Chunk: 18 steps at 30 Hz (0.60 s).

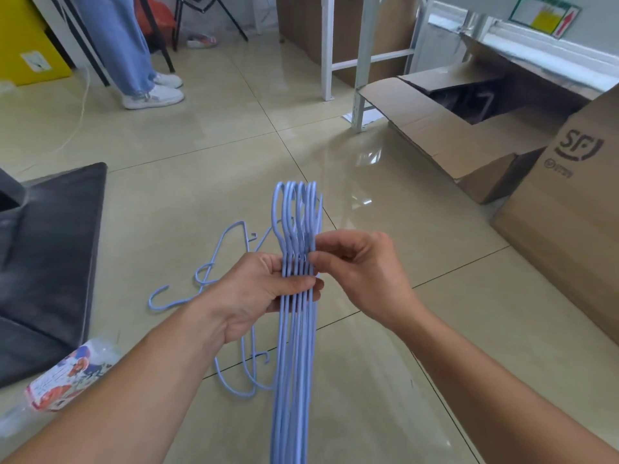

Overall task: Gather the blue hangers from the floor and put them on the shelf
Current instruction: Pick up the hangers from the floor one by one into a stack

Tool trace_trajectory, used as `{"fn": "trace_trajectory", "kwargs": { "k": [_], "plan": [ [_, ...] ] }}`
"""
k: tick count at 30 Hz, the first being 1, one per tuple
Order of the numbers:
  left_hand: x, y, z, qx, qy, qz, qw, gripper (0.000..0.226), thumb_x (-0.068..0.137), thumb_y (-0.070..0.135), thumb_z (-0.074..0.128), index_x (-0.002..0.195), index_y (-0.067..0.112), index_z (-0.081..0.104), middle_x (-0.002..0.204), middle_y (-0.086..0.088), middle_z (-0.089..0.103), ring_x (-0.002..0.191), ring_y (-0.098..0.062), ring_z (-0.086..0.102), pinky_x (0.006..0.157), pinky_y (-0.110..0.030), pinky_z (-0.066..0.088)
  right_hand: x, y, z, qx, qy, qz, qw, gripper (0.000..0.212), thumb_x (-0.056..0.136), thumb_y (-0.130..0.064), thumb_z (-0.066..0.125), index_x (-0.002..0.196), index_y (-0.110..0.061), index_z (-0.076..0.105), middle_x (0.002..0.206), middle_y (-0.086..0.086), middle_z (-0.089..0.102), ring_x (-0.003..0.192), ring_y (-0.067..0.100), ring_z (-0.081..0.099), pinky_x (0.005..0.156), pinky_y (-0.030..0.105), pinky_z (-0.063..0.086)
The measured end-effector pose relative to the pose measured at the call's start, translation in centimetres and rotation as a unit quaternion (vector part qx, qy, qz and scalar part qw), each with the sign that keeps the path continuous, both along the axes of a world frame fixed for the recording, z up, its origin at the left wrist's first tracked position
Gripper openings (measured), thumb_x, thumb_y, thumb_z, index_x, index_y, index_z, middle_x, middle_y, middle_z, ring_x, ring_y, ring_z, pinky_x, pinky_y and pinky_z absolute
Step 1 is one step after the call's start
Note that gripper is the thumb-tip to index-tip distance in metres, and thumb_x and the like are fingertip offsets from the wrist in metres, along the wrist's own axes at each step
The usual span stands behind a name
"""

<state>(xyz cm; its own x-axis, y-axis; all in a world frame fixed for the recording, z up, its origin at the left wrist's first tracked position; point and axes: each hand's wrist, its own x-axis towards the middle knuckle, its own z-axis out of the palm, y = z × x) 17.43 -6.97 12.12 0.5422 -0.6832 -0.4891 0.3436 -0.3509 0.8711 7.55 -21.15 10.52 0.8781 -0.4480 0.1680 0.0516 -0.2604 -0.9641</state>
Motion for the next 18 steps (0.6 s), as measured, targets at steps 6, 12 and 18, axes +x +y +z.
{"fn": "trace_trajectory", "kwargs": {
  "k": [6, 12, 18],
  "plan": [
    [0.1, 0.9, -0.1, -0.006, -0.007, 0.007, 1.0, 0.02, 0.082, 0.002, 0.071, 0.101, 0.002, 0.074, 0.09, -0.014, 0.078, 0.081, -0.021, 0.075, 0.065, -0.024, 0.057, 1.0, 1.0, -0.1, 0.041, -0.003, 0.044, 0.998, 0.015, 0.085, 0.002, 0.072, 0.094, -0.008, 0.078, 0.085, 0.009, 0.079, 0.074, 0.038, 0.075, 0.069, 0.051, 0.062],
    [0.8, 2.4, -0.8, -0.005, 0.036, 0.016, 0.999, 0.02, 0.083, 0.005, 0.07, 0.103, 0.001, 0.073, 0.092, -0.013, 0.078, 0.084, -0.022, 0.076, 0.069, -0.028, 0.059, 2.5, 2.3, -0.8, 0.083, -0.011, 0.052, 0.995, 0.011, 0.084, 0.005, 0.073, 0.09, -0.001, 0.078, 0.08, 0.01, 0.079, 0.065, 0.043, 0.072, 0.055, 0.051, 0.061],
    [2.2, 5.5, -1.8, 0.004, 0.042, 0.087, 0.995, 0.015, 0.081, 0.003, 0.07, 0.096, 0.004, 0.073, 0.086, -0.012, 0.079, 0.078, -0.021, 0.076, 0.062, -0.025, 0.059, 4.9, 3.4, -2.1, 0.125, 0.001, 0.09, 0.988, 0.019, 0.08, 0.007, 0.075, 0.098, 0.002, 0.076, 0.091, 0.02, 0.078, 0.08, 0.036, 0.075, 0.077, 0.044, 0.063]
  ]
}}
